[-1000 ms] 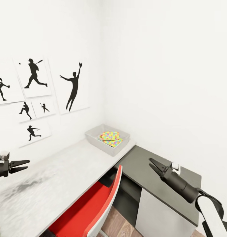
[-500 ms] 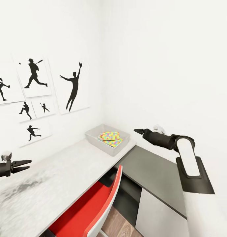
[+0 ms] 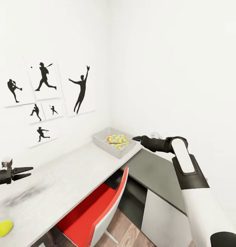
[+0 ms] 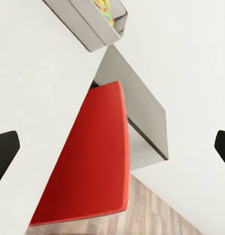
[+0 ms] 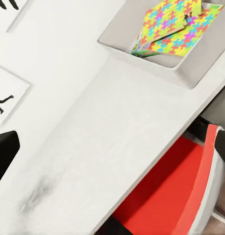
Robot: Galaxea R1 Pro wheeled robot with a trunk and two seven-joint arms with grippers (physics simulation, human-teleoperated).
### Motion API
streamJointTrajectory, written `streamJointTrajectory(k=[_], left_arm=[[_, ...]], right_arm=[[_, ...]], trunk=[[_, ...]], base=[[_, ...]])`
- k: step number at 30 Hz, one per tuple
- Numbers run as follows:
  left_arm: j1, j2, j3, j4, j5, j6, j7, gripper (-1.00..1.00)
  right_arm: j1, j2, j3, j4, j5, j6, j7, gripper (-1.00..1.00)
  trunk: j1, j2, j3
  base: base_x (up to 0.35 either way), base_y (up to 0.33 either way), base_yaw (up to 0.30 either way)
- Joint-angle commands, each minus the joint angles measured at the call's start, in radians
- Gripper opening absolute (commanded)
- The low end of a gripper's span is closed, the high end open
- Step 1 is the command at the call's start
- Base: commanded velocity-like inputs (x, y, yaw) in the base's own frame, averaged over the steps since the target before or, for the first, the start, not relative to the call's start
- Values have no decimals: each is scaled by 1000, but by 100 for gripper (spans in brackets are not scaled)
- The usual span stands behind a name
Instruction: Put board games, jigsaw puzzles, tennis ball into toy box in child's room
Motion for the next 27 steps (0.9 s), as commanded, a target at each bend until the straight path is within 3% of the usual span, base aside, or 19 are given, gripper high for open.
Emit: streamJointTrajectory(k=[1, 7, 15, 27], left_arm=[[-1, 0, 7, 0, -11, 11, -6, 100], [-1, 0, 7, 0, -11, 11, -6, 100], [-1, 1, 8, 0, -11, 11, -6, 100], [-1, 1, 9, 0, -11, 11, -6, 100]], right_arm=[[-1, -1, 2, -5, -9, 1, -11, 100], [-1, 0, 10, -14, -8, 2, -14, 100], [-5, 1, 65, -15, -6, -1, -16, 100], [-9, 23, 74, -14, -4, 5, -16, 100]], trunk=[[0, -2, -2], [0, -2, -5], [0, -2, -9], [0, -2, -18]], base=[[-299, -45, 237], [-242, -64, 269], [-34, -11, 283], [-1, 50, 275]])
